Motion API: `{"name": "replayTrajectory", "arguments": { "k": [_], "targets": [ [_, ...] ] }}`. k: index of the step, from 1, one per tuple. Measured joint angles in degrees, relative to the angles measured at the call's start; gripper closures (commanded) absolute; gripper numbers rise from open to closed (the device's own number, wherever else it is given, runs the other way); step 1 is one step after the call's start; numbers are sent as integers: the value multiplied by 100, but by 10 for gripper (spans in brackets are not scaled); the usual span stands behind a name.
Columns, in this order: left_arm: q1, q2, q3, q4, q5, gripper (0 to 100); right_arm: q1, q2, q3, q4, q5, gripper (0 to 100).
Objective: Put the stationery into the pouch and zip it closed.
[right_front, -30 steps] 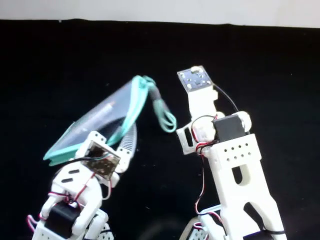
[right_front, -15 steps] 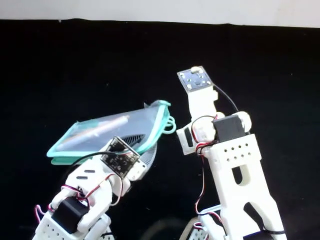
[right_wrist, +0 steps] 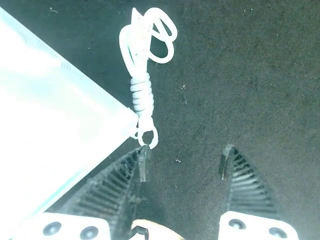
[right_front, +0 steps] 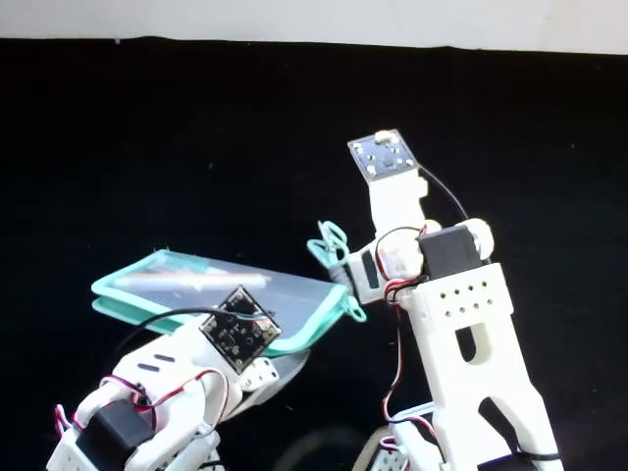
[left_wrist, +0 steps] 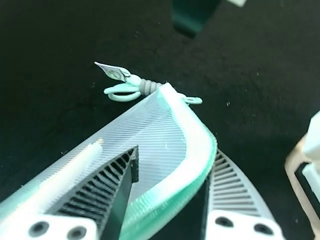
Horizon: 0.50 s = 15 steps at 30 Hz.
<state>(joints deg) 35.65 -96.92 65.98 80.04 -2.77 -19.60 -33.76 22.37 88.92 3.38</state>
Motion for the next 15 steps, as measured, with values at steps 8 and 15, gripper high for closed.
{"name": "replayTrajectory", "arguments": {
  "k": [8,15],
  "targets": [
    [-18,18,-642,484,-378,773,0,0,0,0,0,767],
    [0,-9,-2022,492,211,774,0,0,0,0,0,767]
  ]
}}
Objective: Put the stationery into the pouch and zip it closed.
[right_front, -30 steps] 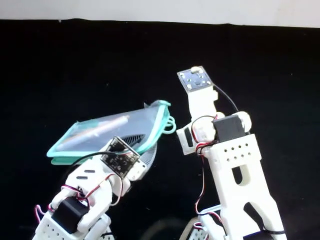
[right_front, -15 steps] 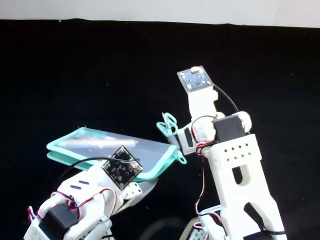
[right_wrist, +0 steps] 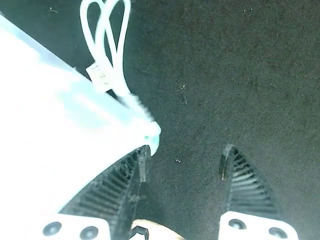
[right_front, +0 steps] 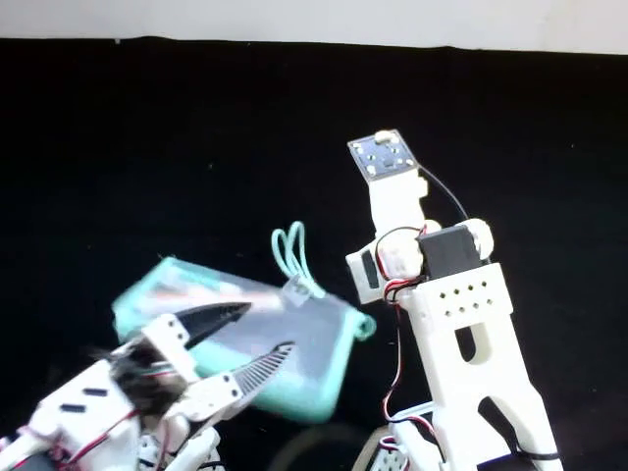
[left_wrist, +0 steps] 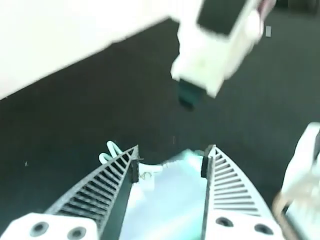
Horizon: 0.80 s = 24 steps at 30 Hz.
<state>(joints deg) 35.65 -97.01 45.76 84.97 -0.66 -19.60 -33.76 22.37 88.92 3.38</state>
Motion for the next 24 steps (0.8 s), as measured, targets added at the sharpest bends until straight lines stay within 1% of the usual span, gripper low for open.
{"name": "replayTrajectory", "arguments": {
  "k": [3,7,15,17,19,21,23,24],
  "targets": [
    [-246,-9,-44,-264,404,775,0,0,0,0,0,767],
    [-809,-9,431,-791,563,776,0,0,0,0,0,767],
    [-949,-9,1240,-1187,580,777,0,0,0,0,0,770],
    [-949,0,1398,-1204,580,782,0,0,0,0,0,812],
    [-941,0,1565,-1213,580,824,0,0,0,0,0,899],
    [-941,0,1723,-1240,580,896,0,0,0,0,0,991],
    [-967,0,1890,-1389,580,979,0,0,0,0,0,979],
    [-1046,0,1978,-1512,580,999,0,0,0,0,0,978]
  ]
}}
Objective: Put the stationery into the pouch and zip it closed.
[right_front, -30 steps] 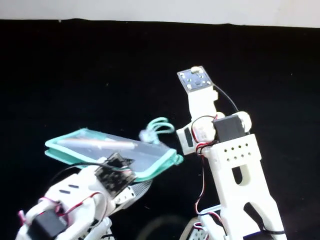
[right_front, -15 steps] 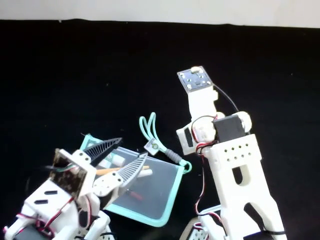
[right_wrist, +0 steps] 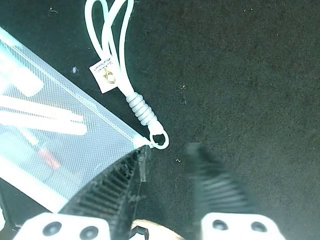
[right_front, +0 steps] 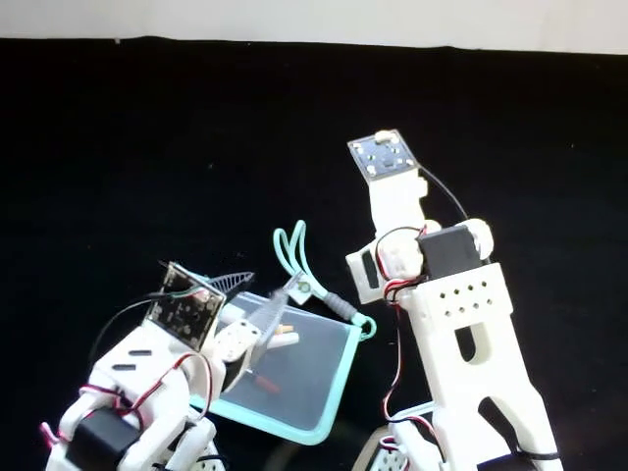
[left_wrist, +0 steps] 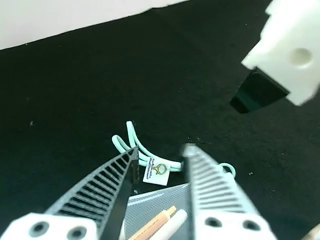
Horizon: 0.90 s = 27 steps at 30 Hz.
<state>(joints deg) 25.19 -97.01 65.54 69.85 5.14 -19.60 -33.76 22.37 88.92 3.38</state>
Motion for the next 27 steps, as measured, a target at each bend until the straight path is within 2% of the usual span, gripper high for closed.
{"name": "replayTrajectory", "arguments": {
  "k": [5,10,20,27],
  "targets": [
    [-738,0,607,-967,0,993,0,0,0,0,0,992],
    [-1837,35,1336,-1820,0,992,0,-9,299,-123,0,992],
    [-3455,62,2031,-1987,0,992,18,-9,2224,-1855,0,992],
    [-4431,62,2066,-1987,0,992,809,-18,3314,-2945,0,992]
  ]
}}
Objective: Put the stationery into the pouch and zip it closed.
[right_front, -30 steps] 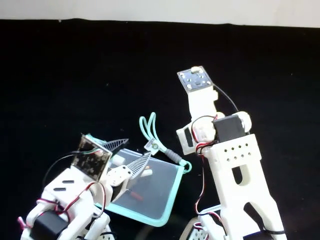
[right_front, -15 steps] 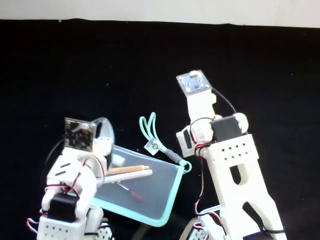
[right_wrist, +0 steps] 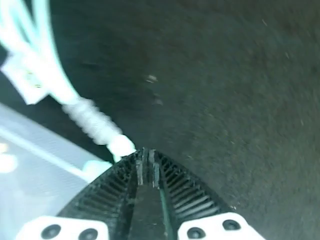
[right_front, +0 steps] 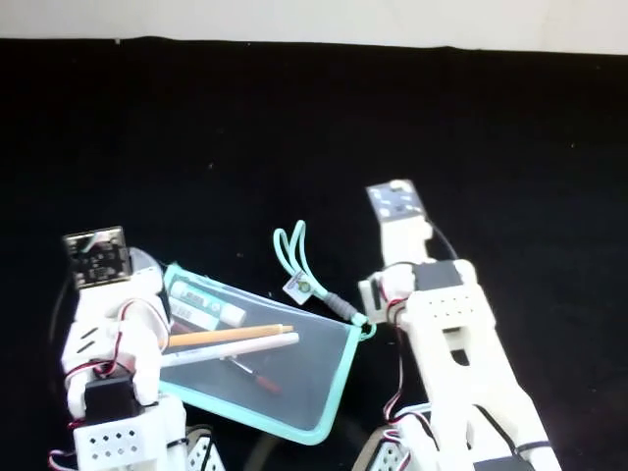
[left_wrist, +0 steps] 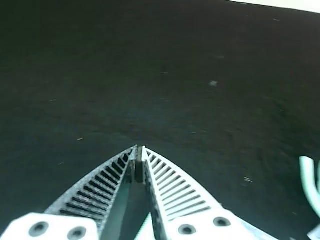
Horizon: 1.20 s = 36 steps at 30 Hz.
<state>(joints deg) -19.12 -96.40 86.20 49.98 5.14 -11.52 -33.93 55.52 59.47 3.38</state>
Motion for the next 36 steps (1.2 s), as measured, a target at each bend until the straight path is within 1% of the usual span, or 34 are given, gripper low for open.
{"name": "replayTrajectory", "arguments": {
  "k": [4,14,19,22,25,31,36],
  "targets": [
    [-554,0,0,220,0,992,290,0,264,-132,0,992],
    [-2242,0,0,1486,-9,991,325,0,923,-141,0,992],
    [-2927,0,211,1705,-413,990,325,-9,1345,-149,0,992],
    [-3314,0,378,1749,-466,990,325,-62,1530,-211,-9,992],
    [-3552,0,607,1749,-484,990,325,-123,1705,-211,-9,992],
    [-3604,-26,932,1758,-484,990,343,-141,1925,-255,-9,992],
    [-3596,-18,941,1758,-484,990,343,-149,2251,-703,-9,992]
  ]
}}
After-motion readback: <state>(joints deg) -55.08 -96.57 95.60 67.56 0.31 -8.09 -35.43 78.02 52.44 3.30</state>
